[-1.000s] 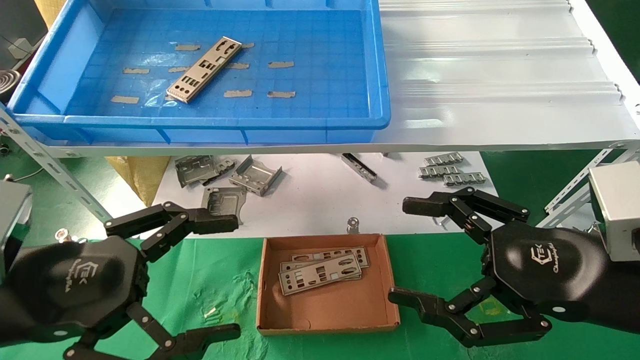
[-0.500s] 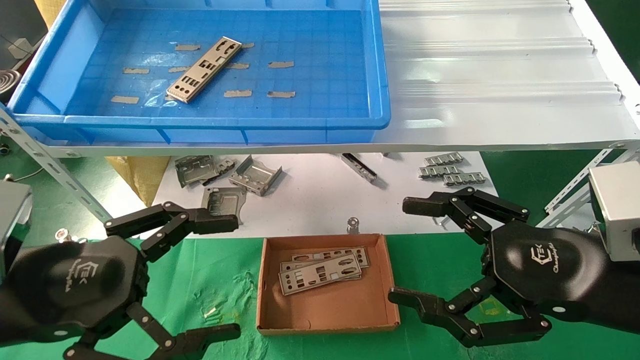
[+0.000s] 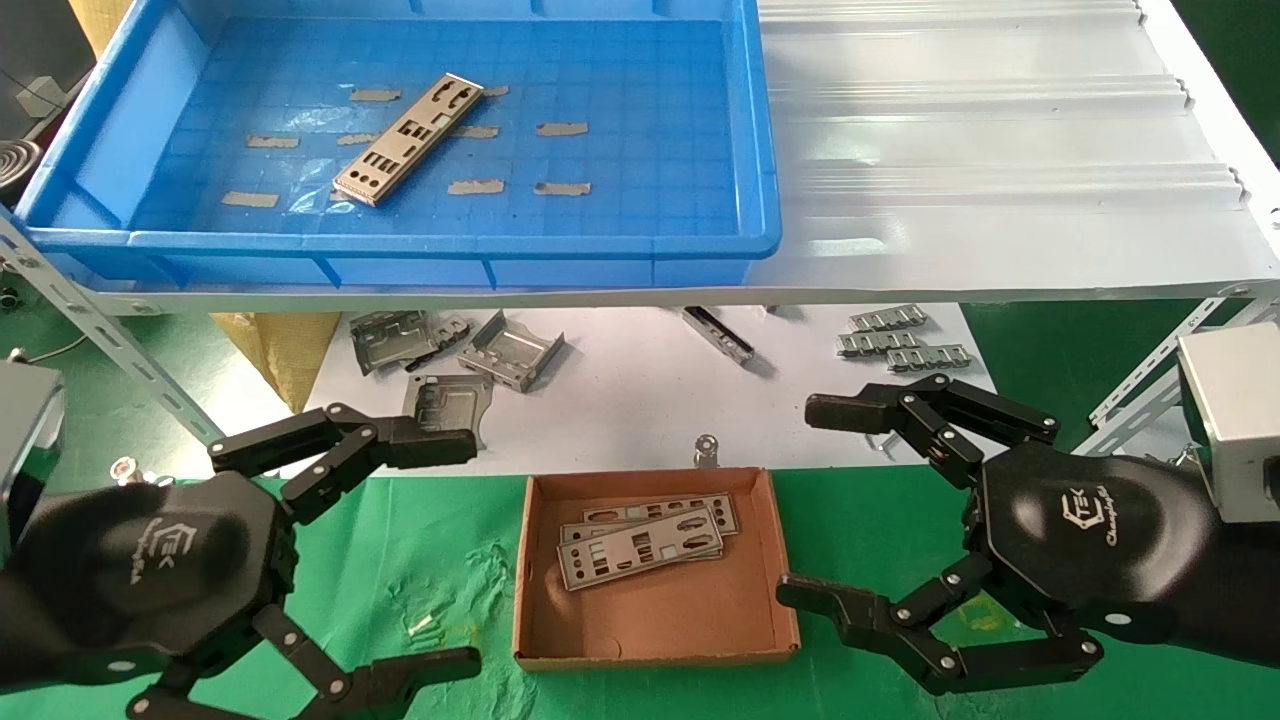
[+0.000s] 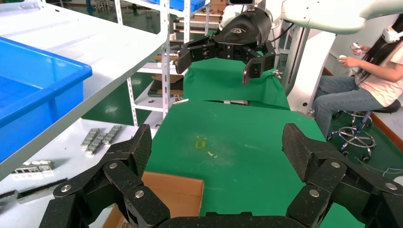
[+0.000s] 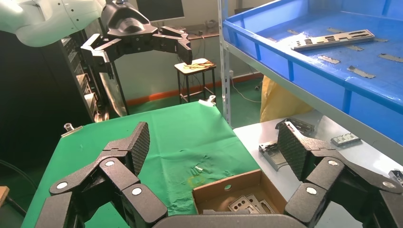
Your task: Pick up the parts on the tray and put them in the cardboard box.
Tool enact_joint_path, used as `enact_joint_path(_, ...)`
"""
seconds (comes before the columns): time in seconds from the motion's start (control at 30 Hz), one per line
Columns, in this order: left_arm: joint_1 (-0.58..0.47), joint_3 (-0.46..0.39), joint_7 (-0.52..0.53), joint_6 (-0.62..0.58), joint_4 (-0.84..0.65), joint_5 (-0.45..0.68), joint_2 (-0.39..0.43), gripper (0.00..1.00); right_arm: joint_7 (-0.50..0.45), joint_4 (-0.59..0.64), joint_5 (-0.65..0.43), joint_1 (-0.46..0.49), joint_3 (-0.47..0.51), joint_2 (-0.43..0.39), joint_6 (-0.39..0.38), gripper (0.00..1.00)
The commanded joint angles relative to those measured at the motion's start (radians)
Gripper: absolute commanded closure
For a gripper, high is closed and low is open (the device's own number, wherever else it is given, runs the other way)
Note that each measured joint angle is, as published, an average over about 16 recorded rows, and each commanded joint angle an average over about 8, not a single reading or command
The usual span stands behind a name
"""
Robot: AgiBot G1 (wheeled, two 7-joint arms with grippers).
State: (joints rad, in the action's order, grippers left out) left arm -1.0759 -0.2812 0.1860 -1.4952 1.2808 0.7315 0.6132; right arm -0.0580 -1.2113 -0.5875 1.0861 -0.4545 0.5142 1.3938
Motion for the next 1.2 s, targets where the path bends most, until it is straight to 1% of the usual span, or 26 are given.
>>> enact_joint_path(0.03,0.0,0.0,0.0,0.0,0.0,0.0,0.0,0.0,0.0,0.0,0.0,0.0,0.0,0.0,0.0,0.0)
enact_joint_path(1.2,0.0,0.0,0.0,0.0,0.0,0.0,0.0,0.0,0.0,0.0,0.0,0.0,0.0,0.0,0.0,0.0)
